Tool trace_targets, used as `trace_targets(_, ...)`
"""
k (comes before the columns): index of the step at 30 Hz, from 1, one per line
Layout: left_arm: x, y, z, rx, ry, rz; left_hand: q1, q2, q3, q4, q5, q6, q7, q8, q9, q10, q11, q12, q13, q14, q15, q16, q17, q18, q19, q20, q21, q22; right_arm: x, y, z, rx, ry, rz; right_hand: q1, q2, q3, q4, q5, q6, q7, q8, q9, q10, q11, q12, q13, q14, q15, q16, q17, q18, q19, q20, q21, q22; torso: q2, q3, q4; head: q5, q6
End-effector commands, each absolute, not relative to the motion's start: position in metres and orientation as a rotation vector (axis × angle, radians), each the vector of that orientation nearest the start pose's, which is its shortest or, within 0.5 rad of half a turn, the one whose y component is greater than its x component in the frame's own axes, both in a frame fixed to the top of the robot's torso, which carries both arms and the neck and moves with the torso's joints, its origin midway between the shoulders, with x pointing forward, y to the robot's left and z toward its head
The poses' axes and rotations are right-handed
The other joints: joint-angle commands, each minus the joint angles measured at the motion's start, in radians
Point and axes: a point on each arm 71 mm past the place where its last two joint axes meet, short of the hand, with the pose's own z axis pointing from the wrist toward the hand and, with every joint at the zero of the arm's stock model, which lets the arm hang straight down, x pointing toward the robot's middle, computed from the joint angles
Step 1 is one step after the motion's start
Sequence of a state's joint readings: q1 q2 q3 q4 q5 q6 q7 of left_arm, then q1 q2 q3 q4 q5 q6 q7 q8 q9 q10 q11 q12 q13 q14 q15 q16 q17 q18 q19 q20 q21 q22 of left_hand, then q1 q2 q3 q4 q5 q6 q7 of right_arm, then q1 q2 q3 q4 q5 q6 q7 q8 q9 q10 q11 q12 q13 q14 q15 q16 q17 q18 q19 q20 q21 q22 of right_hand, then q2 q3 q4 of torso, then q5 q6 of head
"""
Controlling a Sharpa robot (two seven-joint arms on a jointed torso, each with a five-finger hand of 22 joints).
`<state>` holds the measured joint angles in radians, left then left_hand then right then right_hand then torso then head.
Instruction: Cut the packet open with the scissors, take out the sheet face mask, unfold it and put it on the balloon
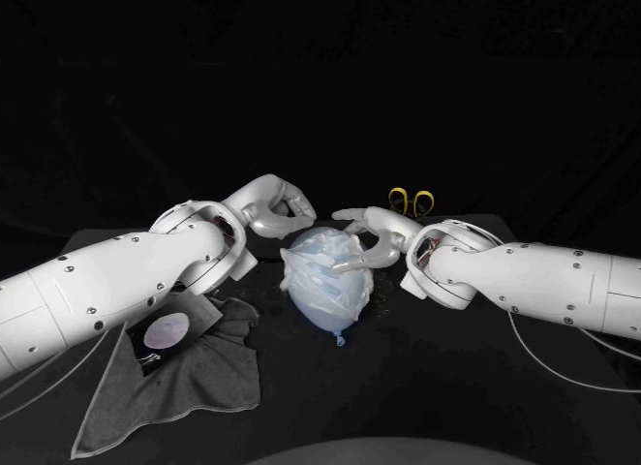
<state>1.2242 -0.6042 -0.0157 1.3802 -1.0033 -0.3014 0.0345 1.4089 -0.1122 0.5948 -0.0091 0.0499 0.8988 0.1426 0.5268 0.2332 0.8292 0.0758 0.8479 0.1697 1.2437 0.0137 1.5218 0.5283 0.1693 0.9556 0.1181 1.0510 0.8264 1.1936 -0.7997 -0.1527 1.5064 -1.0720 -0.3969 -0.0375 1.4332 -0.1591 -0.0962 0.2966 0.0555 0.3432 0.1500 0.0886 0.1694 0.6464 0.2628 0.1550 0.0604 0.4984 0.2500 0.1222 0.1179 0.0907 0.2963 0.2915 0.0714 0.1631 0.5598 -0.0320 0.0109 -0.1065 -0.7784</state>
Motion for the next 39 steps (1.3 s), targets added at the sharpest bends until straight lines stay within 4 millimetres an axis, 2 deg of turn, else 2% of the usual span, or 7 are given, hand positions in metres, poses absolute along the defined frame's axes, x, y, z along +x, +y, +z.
trace_targets(1, 0.513, 0.113, -0.165, -0.089, 1.604, -1.024, 0.011, 0.011, 0.019, -0.005, -0.001, 0.017, -0.002, 0.007, 0.005, 0.018, -0.005, -0.001, 0.0, 0.031, -0.007, 0.007, 0.053, -0.007, 0.069, -0.007, 0.062, 0.075, 0.469, -0.187, -0.233, 0.153, 1.831, 0.841, 0.007, 0.001, 0.008, 0.0, -0.005, 0.006, 0.151, 0.005, 0.001, 0.008, 0.002, 0.003, 0.001, 0.009, 0.0, 0.0, -0.001, 0.013, 0.007, 0.001, 0.003, 0.001, 0.0, 0.0008, -0.0004, 0.002, -0.001)
trace_targets(7, 0.512, 0.111, -0.167, -0.113, 1.628, -0.992, -0.003, 0.014, 0.045, 0.006, -0.001, 0.025, -0.008, 0.012, 0.016, 0.02, -0.014, 0.02, 0.014, 0.072, -0.016, 0.007, 0.122, -0.027, 0.153, -0.018, 0.138, 0.167, 0.469, -0.186, -0.233, 0.153, 1.832, 0.841, 0.007, 0.001, 0.009, 0.0, -0.005, 0.009, 0.151, 0.005, 0.002, 0.009, 0.002, 0.002, 0.001, 0.011, 0.0, 0.0, 0.0, 0.014, 0.008, 0.001, 0.003, 0.002, 0.0, 0.0011, -0.0005, 0.001, -0.002)
trace_targets(10, 0.51, 0.11, -0.168, -0.121, 1.639, -0.981, -0.005, 0.006, 0.053, 0.003, -0.001, 0.024, -0.009, 0.016, 0.023, 0.005, -0.017, 0.051, 0.035, 0.078, -0.02, 0.005, 0.124, -0.039, 0.201, -0.022, 0.18, 0.221, 0.469, -0.186, -0.233, 0.153, 1.832, 0.841, 0.007, 0.001, 0.009, 0.0, -0.005, 0.009, 0.151, 0.005, 0.002, 0.009, 0.002, 0.002, 0.001, 0.011, 0.0, 0.0, 0.0, 0.014, 0.008, 0.001, 0.003, 0.002, 0.0, 0.0008, -0.0004, 0.003, -0.002)
trace_targets(11, 0.51, 0.11, -0.168, -0.121, 1.646, -0.976, -0.012, -0.018, 0.042, -0.003, -0.002, 0.033, -0.012, 0.023, 0.028, 0.015, -0.02, 0.087, 0.056, 0.099, -0.021, 0.01, 0.179, -0.049, 0.236, -0.024, 0.21, 0.264, 0.469, -0.186, -0.233, 0.153, 1.832, 0.841, 0.007, 0.001, 0.009, 0.0, -0.005, 0.009, 0.151, 0.005, 0.002, 0.009, 0.002, 0.002, 0.001, 0.011, 0.0, 0.0, 0.0, 0.014, 0.008, 0.001, 0.003, 0.002, 0.0, 0.0007, -0.0003, 0.003, -0.002)
trace_targets(14, 0.509, 0.109, -0.17, -0.121, 1.676, -0.951, -0.039, -0.051, 0.006, 0.002, -0.002, 0.046, -0.024, 0.027, 0.035, -0.001, -0.026, 0.183, 0.116, 0.136, -0.025, 0.021, 0.283, -0.054, 0.255, -0.027, 0.228, 0.286, 0.469, -0.186, -0.234, 0.153, 1.833, 0.841, 0.007, 0.001, 0.009, 0.0, -0.005, 0.009, 0.151, 0.005, 0.002, 0.009, 0.002, 0.002, 0.001, 0.011, 0.0, 0.0, 0.0, 0.014, 0.008, 0.001, 0.003, 0.002, -0.001, 0.0006, 0.0006, 0.003, -0.003)
trace_targets(20, 0.509, 0.109, -0.174, -0.123, 1.715, -0.917, -0.045, -0.063, -0.021, 0.01, -0.002, 0.055, -0.034, 0.013, 0.037, -0.037, -0.036, 0.324, 0.209, 0.161, -0.034, 0.031, 0.377, -0.057, 0.266, -0.035, 0.238, 0.301, 0.469, -0.185, -0.234, 0.153, 1.834, 0.843, 0.007, 0.001, 0.009, 0.0, -0.005, 0.009, 0.151, 0.005, 0.002, 0.009, 0.002, 0.002, 0.001, 0.011, 0.0, 0.0, 0.0, 0.014, 0.008, 0.001, 0.003, 0.002, -0.001, 0.0005, 0.0003, 0.004, -0.002)
trace_targets(39, 0.503, 0.1, -0.18, -0.09, 1.786, -0.902, -0.076, -0.106, -0.08, 0.034, -0.002, 0.074, -0.05, 0.015, 0.056, -0.051, -0.047, 0.398, 0.262, 0.179, -0.044, 0.036, 0.455, -0.058, 0.267, -0.041, 0.237, 0.304, 0.467, -0.185, -0.237, 0.156, 1.838, 0.843, 0.006, 0.002, 0.009, 0.0, -0.005, 0.009, 0.151, 0.006, 0.001, 0.01, 0.002, 0.001, 0.001, 0.012, -0.001, 0.0, -0.001, 0.014, 0.009, 0.001, 0.004, 0.002, -0.001, 0.0003, -0.0004, 0.004, -0.002)
